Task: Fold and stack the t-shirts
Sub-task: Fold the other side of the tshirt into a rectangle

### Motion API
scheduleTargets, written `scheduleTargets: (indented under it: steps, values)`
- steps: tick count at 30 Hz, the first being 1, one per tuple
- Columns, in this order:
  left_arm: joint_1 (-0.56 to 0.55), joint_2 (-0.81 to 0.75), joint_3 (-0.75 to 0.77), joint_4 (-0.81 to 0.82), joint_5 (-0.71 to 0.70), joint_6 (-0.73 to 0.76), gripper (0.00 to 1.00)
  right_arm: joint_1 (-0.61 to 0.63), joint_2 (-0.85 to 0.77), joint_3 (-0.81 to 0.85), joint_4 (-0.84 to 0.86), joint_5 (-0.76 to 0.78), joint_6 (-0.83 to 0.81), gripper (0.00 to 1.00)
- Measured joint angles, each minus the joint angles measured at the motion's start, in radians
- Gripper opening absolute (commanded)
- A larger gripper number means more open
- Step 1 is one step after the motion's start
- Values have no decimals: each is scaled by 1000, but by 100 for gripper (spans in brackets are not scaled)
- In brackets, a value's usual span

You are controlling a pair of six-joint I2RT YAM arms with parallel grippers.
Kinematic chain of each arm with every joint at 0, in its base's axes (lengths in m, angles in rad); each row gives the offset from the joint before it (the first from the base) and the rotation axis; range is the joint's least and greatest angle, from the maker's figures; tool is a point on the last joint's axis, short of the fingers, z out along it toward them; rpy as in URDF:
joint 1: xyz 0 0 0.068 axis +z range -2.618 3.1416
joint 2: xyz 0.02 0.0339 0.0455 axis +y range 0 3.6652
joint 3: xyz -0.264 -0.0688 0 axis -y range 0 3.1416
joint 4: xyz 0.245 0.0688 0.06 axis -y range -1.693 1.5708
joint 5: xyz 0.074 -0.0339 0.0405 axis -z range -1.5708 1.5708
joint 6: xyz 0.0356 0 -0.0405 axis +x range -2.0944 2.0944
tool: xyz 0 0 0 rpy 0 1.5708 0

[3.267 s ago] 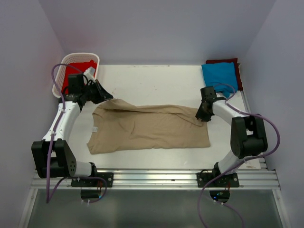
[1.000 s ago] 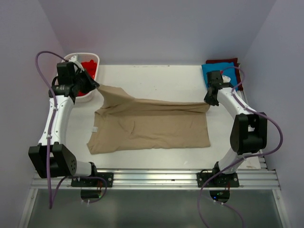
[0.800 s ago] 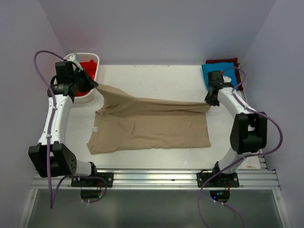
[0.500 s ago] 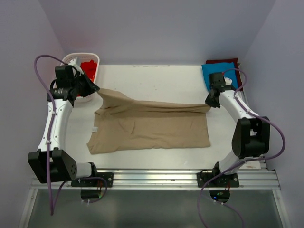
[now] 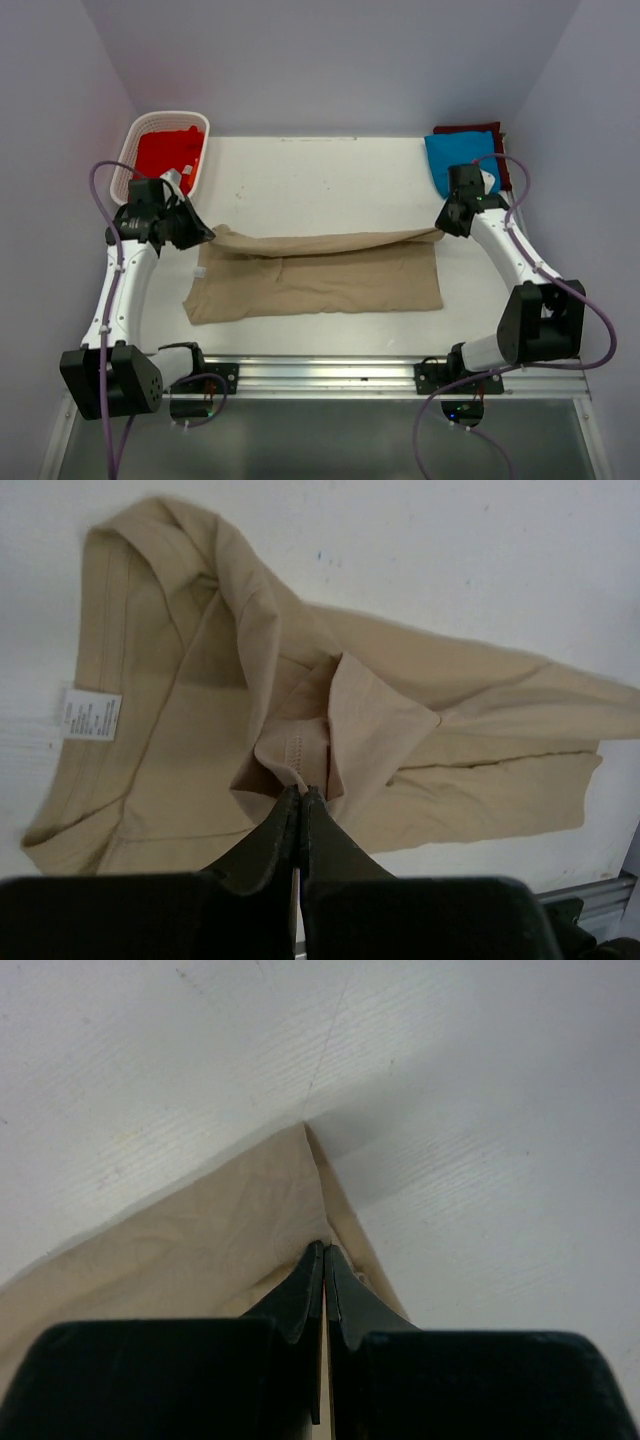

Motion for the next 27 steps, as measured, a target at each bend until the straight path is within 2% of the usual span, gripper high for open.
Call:
scheduleTargets:
  steps: [6,23,24,25,26,27]
  values:
    - [0,-9,-95,-61,-10,2,0,0,-11,-77,-9,-25,-6,0]
    - [0,-143,-135,-166,-48,16,0,0,-97,-212,-50,-62,-14,0]
    - [0,-151,-149,-170,-50,16,0,0,-97,-220,-50,-68,-14,0]
    - [0,-156,-161,-176,-52,16,0,0,-97,-228,-50,-71,-14,5]
    - [0,-160,-172,-183,-54,16,12,0,-97,-236,-52,-75,-16,16]
    - [0,-163,-180,-188,-56,16,21,0,-97,-238,-52,-76,-16,21]
